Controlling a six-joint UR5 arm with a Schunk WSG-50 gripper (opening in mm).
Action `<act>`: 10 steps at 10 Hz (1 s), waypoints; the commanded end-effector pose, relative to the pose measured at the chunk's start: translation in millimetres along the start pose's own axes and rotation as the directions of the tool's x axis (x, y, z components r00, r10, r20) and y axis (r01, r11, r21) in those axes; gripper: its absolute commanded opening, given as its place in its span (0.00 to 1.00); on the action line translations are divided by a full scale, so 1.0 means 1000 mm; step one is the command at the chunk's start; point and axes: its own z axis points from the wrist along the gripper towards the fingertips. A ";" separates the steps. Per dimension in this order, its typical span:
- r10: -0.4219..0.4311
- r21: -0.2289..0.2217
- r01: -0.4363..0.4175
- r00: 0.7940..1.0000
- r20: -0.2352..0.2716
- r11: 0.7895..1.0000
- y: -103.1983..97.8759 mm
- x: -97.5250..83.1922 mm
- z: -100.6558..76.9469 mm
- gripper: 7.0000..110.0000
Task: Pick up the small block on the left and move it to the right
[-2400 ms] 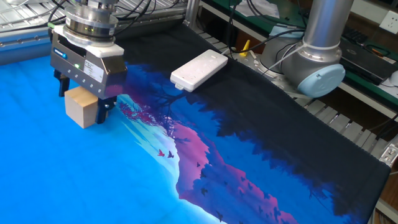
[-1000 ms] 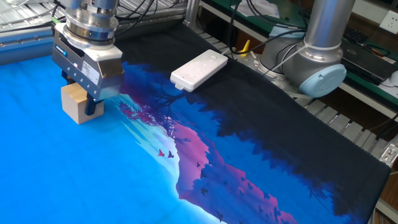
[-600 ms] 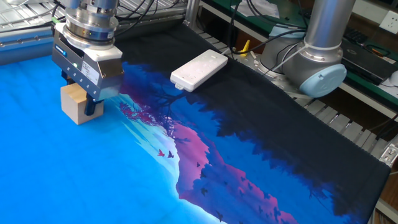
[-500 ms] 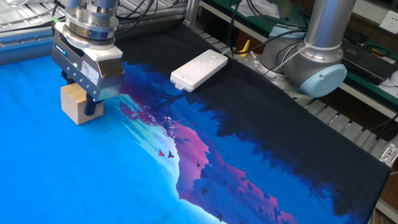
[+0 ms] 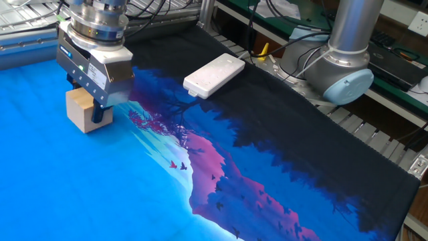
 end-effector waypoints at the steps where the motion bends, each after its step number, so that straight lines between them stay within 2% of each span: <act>1: 0.006 -0.012 -0.006 1.000 -0.021 1.000 -0.002 0.008 -0.022 0.00; 4: 0.003 -0.018 -0.004 0.998 -0.056 1.000 -0.003 0.018 -0.053 0.00; 5: 0.002 -0.020 -0.003 0.998 -0.058 1.000 -0.004 0.020 -0.057 0.00; 10: 0.004 -0.022 -0.005 0.998 -0.056 1.000 -0.003 0.021 -0.060 0.00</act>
